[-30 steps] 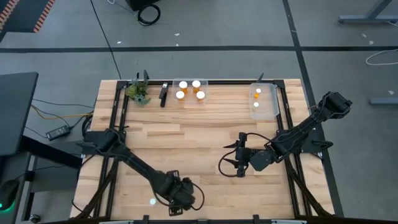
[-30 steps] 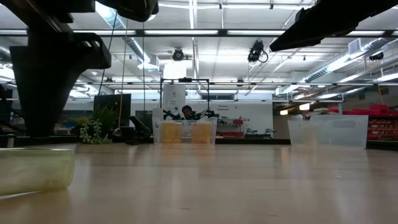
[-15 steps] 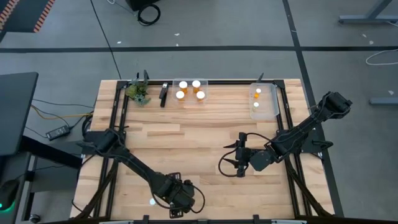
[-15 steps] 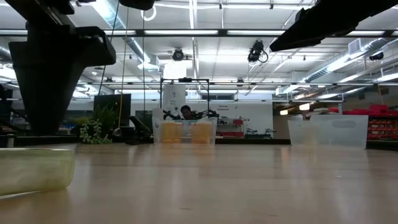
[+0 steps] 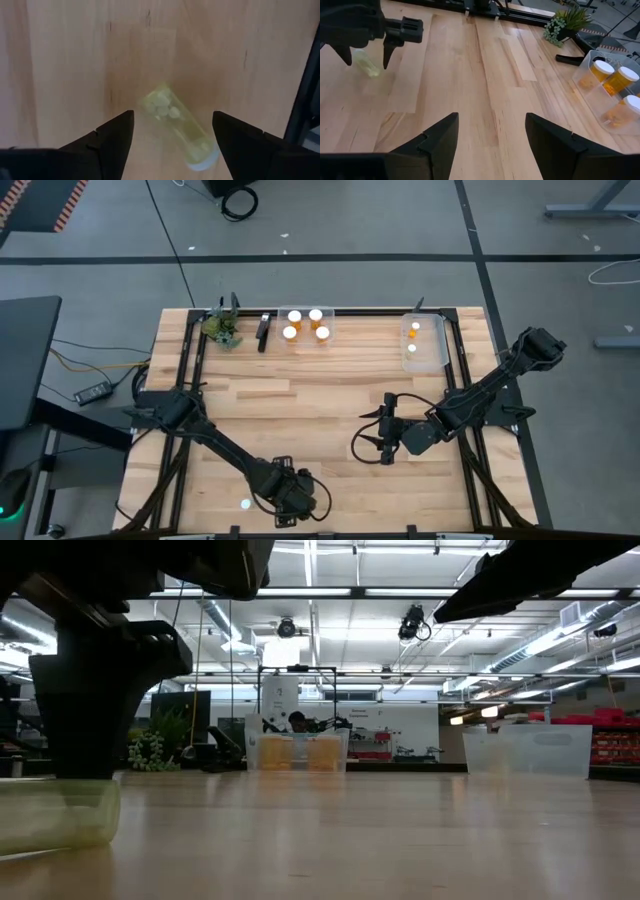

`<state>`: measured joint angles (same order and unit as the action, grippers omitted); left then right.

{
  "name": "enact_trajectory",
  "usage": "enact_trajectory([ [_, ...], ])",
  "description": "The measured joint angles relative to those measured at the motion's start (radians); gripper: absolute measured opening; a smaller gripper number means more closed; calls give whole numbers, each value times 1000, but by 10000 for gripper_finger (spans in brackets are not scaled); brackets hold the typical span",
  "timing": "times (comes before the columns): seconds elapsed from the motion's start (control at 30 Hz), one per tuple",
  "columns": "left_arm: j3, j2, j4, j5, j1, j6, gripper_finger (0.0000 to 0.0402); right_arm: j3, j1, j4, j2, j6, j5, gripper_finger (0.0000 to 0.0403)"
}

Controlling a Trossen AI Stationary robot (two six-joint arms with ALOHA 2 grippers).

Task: Pick and place medicine bottles into bin by pill shape (circle, oval)
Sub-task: Put the top small yellow pill bottle into the right transparent bin

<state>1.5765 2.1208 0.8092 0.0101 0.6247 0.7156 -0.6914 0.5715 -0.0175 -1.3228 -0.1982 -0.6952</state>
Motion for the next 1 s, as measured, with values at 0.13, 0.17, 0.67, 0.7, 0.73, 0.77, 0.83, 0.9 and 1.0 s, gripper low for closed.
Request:
enact_trajectory([
  [0.13,0,0,19,21,0,-97,277,0,0,1,0,0,0,236],
  [0.17,0,0,23,26,0,-128,277,0,0,1,0,0,0,236],
  [0.67,0,0,199,150,-6,-518,258,0,0,1,0,1,0,236],
  [0.7,0,0,208,153,-11,-524,254,0,0,1,0,1,0,236],
  [0.73,0,0,218,154,-17,-527,250,0,0,1,0,1,0,236],
  [0.77,0,0,223,154,-23,-529,245,0,0,1,0,1,0,236],
  [0.83,0,0,229,154,-38,-529,236,0,0,1,0,1,0,236],
  [0.9,0,0,231,152,-50,-529,227,0,0,1,0,1,0,236],
  [1.0,0,0,232,138,-62,-545,214,0,0,1,0,1,0,236],
])
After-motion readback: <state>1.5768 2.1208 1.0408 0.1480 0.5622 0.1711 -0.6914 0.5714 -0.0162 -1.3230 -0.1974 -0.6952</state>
